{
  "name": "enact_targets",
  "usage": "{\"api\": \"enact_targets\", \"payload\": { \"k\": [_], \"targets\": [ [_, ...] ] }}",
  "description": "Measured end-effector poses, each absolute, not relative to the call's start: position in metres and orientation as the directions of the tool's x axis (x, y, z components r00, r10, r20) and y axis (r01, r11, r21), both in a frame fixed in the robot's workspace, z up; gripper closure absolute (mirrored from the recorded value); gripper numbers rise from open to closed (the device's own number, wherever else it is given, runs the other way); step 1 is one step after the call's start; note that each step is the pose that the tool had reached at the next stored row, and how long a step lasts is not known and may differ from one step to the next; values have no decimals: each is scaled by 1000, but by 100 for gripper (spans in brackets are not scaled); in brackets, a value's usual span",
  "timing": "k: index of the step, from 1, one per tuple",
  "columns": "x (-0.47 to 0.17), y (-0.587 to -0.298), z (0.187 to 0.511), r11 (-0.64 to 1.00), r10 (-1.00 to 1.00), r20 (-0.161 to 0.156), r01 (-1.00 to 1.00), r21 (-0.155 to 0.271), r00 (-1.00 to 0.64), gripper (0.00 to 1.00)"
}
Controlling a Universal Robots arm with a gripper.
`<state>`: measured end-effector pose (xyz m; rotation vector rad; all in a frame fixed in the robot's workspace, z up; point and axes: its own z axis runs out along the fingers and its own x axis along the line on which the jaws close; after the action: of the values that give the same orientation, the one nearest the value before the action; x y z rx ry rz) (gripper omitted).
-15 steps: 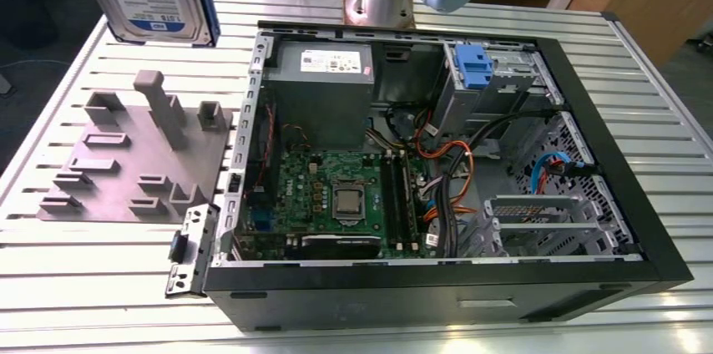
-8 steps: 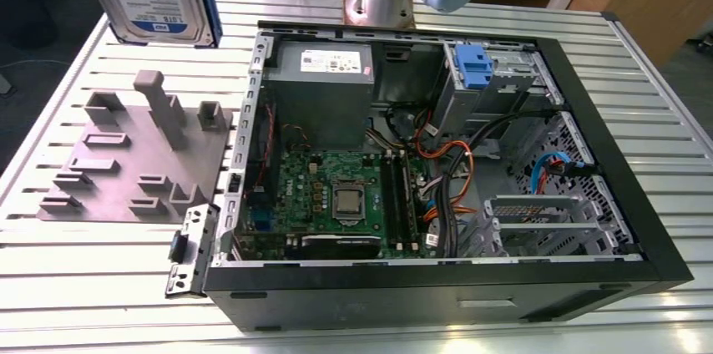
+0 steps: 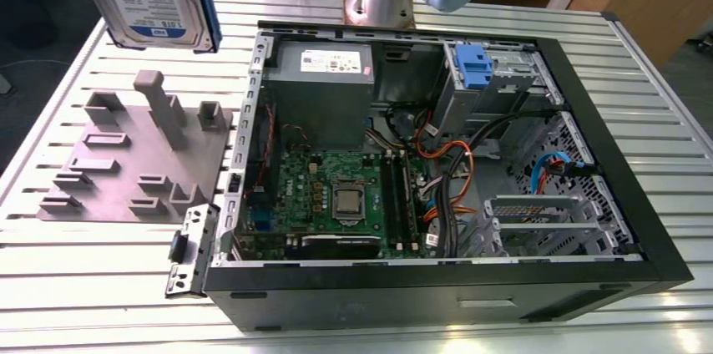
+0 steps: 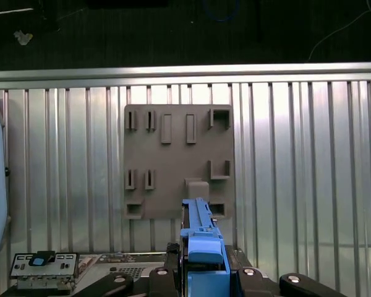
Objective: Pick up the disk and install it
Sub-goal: 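Pick up the disk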
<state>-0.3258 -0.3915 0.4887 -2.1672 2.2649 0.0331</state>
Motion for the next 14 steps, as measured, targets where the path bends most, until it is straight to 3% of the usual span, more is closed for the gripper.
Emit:
{"api": "enact_targets", "payload": {
  "k": [14],
  "targets": [
    [-317, -392, 489, 44, -999, -19, -999, 11, -44, 63]
  ]
}}
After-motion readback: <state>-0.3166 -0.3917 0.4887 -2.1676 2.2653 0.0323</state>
